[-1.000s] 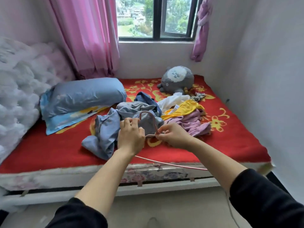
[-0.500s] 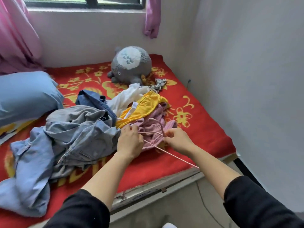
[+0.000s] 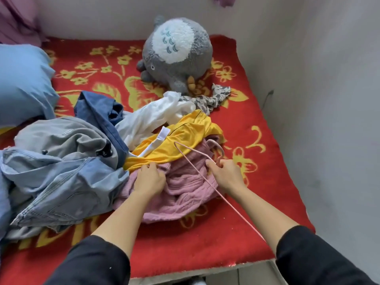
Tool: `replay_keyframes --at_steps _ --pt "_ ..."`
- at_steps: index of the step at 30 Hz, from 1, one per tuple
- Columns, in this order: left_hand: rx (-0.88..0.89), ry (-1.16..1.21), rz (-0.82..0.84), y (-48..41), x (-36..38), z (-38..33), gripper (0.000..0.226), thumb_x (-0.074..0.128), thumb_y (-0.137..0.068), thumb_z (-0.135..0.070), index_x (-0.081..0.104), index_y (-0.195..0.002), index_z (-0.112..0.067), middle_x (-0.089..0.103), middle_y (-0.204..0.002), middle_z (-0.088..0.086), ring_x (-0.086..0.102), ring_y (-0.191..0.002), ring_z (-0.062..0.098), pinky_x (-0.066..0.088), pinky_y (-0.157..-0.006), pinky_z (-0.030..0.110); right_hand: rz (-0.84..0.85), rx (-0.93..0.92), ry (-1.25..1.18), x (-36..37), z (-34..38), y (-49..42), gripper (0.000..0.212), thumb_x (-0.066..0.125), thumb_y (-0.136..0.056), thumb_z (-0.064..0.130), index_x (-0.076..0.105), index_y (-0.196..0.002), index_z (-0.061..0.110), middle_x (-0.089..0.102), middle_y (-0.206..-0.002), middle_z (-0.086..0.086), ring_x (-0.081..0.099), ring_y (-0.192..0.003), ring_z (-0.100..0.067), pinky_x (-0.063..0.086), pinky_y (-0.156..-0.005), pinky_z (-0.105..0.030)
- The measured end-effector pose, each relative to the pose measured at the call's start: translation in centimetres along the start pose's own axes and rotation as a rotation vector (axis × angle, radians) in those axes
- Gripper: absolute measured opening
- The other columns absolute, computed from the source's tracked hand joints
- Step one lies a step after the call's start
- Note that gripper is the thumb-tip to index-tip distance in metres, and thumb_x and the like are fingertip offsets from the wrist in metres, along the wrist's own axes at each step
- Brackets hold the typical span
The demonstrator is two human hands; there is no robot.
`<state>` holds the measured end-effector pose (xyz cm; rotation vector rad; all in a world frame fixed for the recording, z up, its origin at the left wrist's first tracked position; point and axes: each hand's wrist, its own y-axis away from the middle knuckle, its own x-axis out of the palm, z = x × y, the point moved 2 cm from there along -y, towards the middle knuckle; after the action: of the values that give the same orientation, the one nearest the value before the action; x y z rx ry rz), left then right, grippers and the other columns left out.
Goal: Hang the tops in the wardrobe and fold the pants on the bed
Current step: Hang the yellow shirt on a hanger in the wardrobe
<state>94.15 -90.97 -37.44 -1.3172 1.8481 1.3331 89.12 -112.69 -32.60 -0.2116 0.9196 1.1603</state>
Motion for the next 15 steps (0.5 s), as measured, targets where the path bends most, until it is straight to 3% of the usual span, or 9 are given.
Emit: replay_keyframes --at_steps 4,9,12,15 --pt "-0.067 -0.035 0.032 -5.5 1.7 0.3 0.034 0.042 -0.093 -0.02 0.047 -0.122 -0.002 0.044 -0.13 0.026 0.04 -0.12 0.041 0.031 -0.1 0.044 -0.09 -0.031 -0.026 1.1 -0.9 -5.7 0.052 0.045 -0.094 0.041 0.037 -0.049 0.015 0.048 -0.05 0.0 0.051 -0.062 -0.032 0.033 -0.054 -0.036" --pt "-0.025 -0.092 0.053 -11.4 4.9 -0.4 0.047 0.047 -0.092 -0.021 0.042 -0.134 -0.001 0.038 -0.14 0.022 0.032 -0.13 0.038 0.027 -0.108 0.042 -0.15 0.028 -0.035 4.3 -3.3 -11.2 0.03 0.036 -0.098 0.032 0.045 -0.076 0.014 0.064 -0.093 -0.024 0.056 -0.095 -0.041 0.021 -0.066 -0.033" --pt "-0.02 -0.142 0.059 -13.9 7.0 -0.9 0.06 0.055 -0.087 -0.024 0.034 -0.139 -0.002 0.027 -0.149 0.017 0.024 -0.136 0.035 0.029 -0.109 0.044 -0.103 0.08 -0.026 5.9 -5.4 -12.6 0.024 0.037 -0.096 0.025 0.042 -0.079 0.009 0.053 -0.077 -0.007 0.048 -0.085 -0.038 0.012 -0.061 -0.027" --pt "-0.067 -0.105 0.029 -15.5 8.4 -0.5 0.094 0.065 -0.081 -0.036 0.009 -0.15 -0.005 0.002 -0.158 0.016 0.005 -0.145 0.032 0.021 -0.113 0.045 -0.072 0.128 -0.093 6.9 -6.8 -12.6 0.025 0.04 -0.095 0.023 0.041 -0.074 0.008 0.041 -0.069 0.006 0.039 -0.076 -0.025 0.016 -0.059 -0.027"
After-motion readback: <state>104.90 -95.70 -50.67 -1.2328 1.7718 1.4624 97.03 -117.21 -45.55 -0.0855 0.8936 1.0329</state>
